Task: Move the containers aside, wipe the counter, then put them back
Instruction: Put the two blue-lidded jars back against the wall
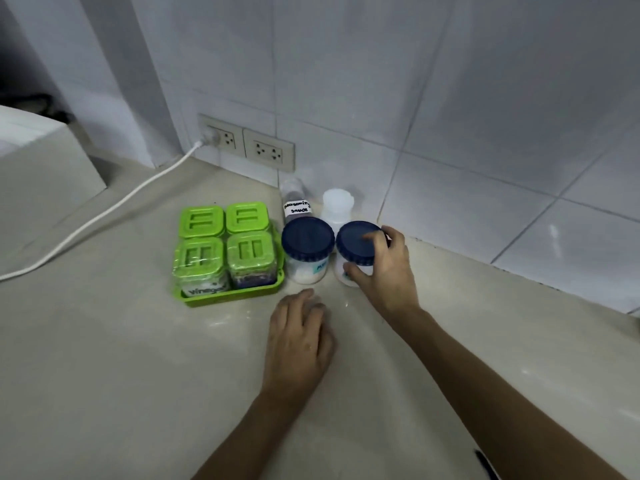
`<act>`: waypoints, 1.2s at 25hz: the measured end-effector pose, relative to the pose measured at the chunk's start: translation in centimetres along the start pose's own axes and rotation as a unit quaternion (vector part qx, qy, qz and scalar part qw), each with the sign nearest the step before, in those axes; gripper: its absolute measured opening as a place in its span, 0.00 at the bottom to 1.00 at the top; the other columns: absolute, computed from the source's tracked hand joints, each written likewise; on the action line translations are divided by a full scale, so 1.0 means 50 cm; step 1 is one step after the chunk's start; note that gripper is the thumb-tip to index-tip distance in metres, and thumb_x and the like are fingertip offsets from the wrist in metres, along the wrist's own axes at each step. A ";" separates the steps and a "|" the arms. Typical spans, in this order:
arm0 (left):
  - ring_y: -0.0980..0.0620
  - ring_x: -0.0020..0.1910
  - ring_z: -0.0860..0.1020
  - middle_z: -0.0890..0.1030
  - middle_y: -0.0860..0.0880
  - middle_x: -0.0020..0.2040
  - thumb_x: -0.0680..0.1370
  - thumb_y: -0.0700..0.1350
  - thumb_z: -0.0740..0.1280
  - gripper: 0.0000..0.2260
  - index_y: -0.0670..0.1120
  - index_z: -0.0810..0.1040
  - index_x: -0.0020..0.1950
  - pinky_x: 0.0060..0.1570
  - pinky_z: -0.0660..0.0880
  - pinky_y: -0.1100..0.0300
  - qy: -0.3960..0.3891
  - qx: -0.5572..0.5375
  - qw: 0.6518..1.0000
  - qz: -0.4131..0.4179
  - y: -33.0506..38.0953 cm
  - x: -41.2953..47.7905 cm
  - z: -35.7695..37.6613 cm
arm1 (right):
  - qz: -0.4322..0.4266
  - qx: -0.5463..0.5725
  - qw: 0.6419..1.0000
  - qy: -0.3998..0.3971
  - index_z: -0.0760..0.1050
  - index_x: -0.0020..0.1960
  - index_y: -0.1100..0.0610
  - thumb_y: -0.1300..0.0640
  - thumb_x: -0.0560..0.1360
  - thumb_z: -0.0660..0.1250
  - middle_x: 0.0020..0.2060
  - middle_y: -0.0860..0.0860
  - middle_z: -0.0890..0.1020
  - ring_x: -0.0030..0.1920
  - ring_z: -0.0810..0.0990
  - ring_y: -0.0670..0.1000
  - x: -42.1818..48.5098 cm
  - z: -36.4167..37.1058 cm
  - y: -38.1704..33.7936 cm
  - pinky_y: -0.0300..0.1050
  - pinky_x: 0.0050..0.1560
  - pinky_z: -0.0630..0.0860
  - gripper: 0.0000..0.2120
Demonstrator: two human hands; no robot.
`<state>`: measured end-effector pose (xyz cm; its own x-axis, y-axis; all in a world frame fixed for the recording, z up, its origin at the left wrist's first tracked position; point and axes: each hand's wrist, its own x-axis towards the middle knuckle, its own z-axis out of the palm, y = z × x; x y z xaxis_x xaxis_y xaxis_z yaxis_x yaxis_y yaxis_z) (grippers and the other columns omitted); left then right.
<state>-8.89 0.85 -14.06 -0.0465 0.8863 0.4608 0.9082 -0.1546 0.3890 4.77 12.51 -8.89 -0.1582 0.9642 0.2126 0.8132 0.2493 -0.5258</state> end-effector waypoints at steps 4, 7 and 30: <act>0.40 0.71 0.65 0.70 0.38 0.69 0.72 0.55 0.64 0.23 0.44 0.71 0.63 0.76 0.54 0.43 0.053 0.104 0.993 -0.027 -0.043 0.134 -0.034 | -0.001 0.017 1.000 0.022 0.67 0.62 0.54 0.51 0.69 0.75 0.65 0.55 0.70 0.62 0.71 0.56 0.016 0.014 0.006 0.50 0.59 0.75 0.27; 0.40 0.68 0.70 0.75 0.39 0.64 0.68 0.66 0.63 0.34 0.45 0.68 0.66 0.76 0.48 0.40 -0.035 0.155 0.984 -0.081 -0.060 0.219 -0.046 | 0.011 0.034 0.999 0.017 0.67 0.61 0.54 0.52 0.68 0.76 0.63 0.55 0.71 0.61 0.72 0.56 0.019 0.013 0.007 0.49 0.59 0.74 0.27; 0.49 0.58 0.67 0.76 0.52 0.60 0.60 0.58 0.78 0.32 0.50 0.73 0.60 0.51 0.66 0.60 -0.211 -0.167 0.957 0.111 0.556 0.298 0.287 | 0.070 -0.316 0.944 0.065 0.76 0.57 0.60 0.49 0.68 0.75 0.60 0.57 0.79 0.58 0.77 0.61 -0.187 -0.470 0.602 0.54 0.59 0.69 0.23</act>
<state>21.62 16.02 -7.84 0.3687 0.9018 0.2255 0.6887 -0.4279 0.5853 43.87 8.89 -7.37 0.0132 0.9543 0.2987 0.9993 -0.0235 0.0307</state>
